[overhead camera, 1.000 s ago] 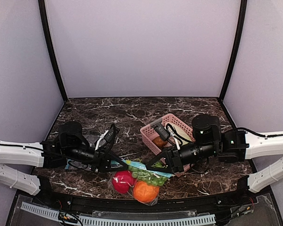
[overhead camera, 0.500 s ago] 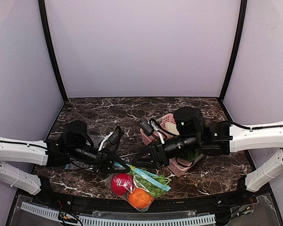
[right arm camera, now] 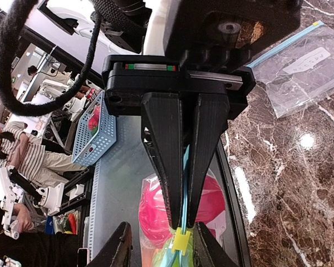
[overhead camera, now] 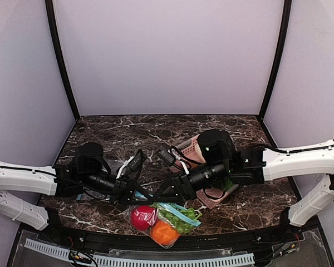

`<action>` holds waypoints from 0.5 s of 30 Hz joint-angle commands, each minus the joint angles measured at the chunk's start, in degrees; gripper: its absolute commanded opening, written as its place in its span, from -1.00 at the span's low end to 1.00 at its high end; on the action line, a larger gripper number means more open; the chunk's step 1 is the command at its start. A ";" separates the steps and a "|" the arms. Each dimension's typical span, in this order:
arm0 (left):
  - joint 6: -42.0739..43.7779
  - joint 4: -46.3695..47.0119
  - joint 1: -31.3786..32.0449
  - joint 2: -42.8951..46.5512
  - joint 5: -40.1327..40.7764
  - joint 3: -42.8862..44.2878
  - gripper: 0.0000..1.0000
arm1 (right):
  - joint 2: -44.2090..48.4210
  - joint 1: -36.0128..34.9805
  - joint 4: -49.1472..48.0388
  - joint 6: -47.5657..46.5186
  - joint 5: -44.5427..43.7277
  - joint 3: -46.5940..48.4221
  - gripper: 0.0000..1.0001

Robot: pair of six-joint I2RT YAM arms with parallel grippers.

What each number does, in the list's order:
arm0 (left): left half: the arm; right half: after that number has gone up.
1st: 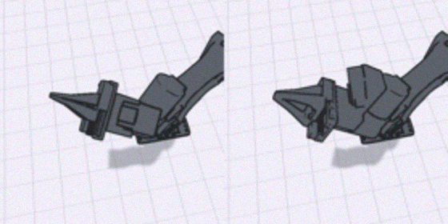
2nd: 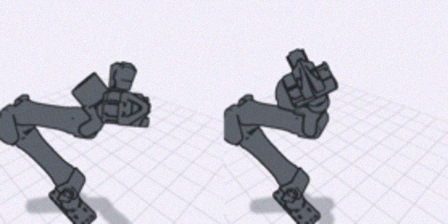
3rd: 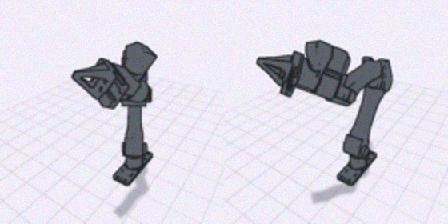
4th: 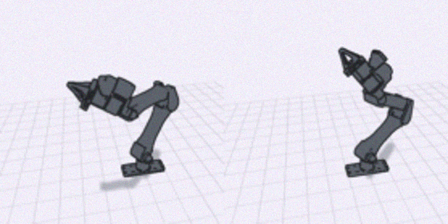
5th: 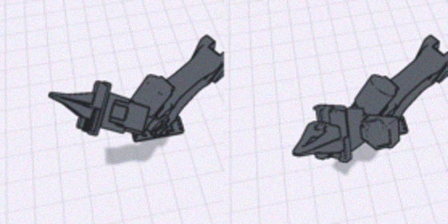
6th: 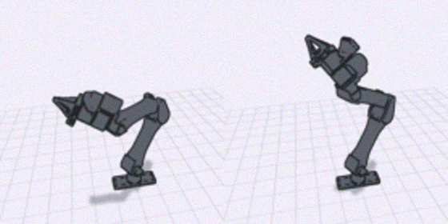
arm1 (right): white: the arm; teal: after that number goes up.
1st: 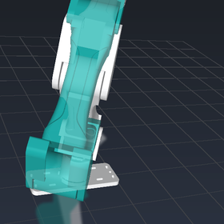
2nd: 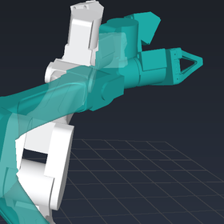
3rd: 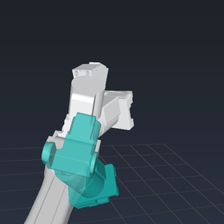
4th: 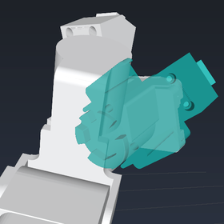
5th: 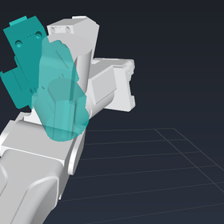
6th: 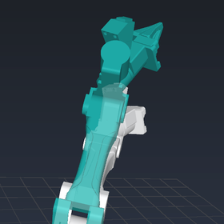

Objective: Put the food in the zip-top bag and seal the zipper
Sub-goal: Pass from the right arm to the left

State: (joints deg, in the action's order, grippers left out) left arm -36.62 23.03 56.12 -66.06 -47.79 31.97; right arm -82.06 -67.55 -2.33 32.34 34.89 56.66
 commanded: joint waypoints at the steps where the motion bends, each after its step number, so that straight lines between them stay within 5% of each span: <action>1: 0.51 1.94 0.10 0.38 -1.33 0.89 -0.99 | -0.80 0.21 -2.31 0.41 1.67 -0.43 -0.32; 15: -0.21 4.12 0.05 1.12 -0.70 -0.18 -0.99 | -1.24 0.24 -2.27 -0.04 1.54 -0.78 -0.74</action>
State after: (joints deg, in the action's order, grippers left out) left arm -36.69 24.16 56.14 -66.06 -48.12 31.94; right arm -83.15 -67.55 -3.25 32.80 35.94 56.45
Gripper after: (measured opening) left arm 0.009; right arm 0.162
